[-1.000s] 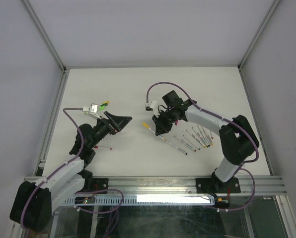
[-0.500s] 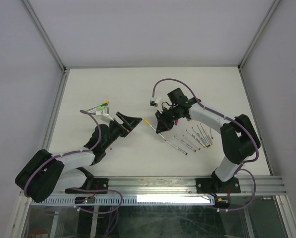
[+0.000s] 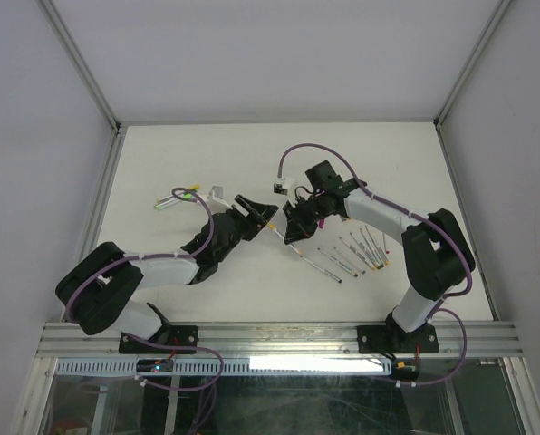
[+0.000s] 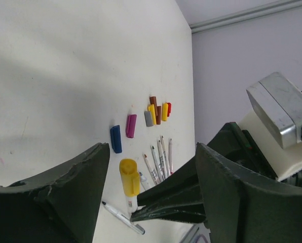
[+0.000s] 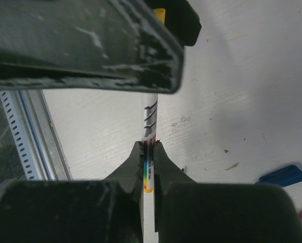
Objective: Open the pen caps
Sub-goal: Open the pen cap from the pen.
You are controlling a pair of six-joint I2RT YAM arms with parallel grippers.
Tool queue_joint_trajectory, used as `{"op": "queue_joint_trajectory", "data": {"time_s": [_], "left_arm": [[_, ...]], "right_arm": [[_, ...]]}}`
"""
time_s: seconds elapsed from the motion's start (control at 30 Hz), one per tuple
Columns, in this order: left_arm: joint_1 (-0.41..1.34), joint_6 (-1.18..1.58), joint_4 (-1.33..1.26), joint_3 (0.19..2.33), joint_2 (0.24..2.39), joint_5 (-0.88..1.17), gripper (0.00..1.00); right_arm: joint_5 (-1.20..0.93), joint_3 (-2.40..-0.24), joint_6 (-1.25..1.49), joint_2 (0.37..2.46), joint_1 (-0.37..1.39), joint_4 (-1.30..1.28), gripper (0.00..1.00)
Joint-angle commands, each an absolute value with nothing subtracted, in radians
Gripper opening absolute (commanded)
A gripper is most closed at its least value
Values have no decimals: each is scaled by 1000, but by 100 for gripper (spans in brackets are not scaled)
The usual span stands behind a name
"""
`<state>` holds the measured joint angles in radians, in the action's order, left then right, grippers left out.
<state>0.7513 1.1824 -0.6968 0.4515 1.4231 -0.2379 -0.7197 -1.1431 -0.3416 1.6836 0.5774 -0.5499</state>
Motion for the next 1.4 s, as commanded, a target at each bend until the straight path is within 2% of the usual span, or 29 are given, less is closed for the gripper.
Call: {"op": "queue_joint_trajectory", "data": {"time_s": [0.0, 0.17, 0.27, 0.37, 0.47, 0.5, 0.53, 0.63, 0.7, 0.77, 0.83, 1.07, 1.2, 1.37], "left_arm": [[792, 1220, -624, 533, 1464, -340, 63], [804, 1226, -611, 561, 1494, -333, 34], [806, 1224, -611, 570, 1501, -313, 21], [805, 1215, -615, 574, 1501, -298, 0], [806, 1187, -636, 573, 1488, -287, 0], [806, 1168, -662, 568, 1480, -277, 0], [805, 1136, -700, 558, 1474, -263, 0], [805, 1052, -837, 527, 1448, -211, 0], [806, 1011, -913, 509, 1436, -183, 0], [806, 976, -967, 504, 1437, -153, 0], [806, 955, -994, 508, 1413, -128, 0], [806, 915, -997, 527, 1385, -117, 0], [798, 865, -988, 544, 1367, -118, 0], [650, 847, -880, 594, 1289, -112, 0]], "right_arm": [[-723, -1146, -339, 1667, 577, -509, 0], [-709, -1146, -340, 1670, 577, -509, 0], [-702, -1146, -343, 1668, 577, -509, 0], [-701, -1146, -345, 1663, 578, -511, 0], [-727, -1148, -356, 1656, 576, -519, 0], [-747, -1152, -369, 1653, 577, -533, 5], [-772, -1158, -382, 1649, 573, -554, 17], [-850, -1160, -392, 1617, 552, -565, 42], [-892, -1150, -378, 1590, 539, -553, 50], [-924, -1140, -361, 1570, 530, -538, 53], [-948, -1135, -338, 1557, 529, -522, 51], [-985, -1129, -287, 1536, 524, -493, 33], [-1000, -1133, -290, 1534, 524, -507, 2], [-1020, -1108, -302, 1513, 523, -532, 0]]}}
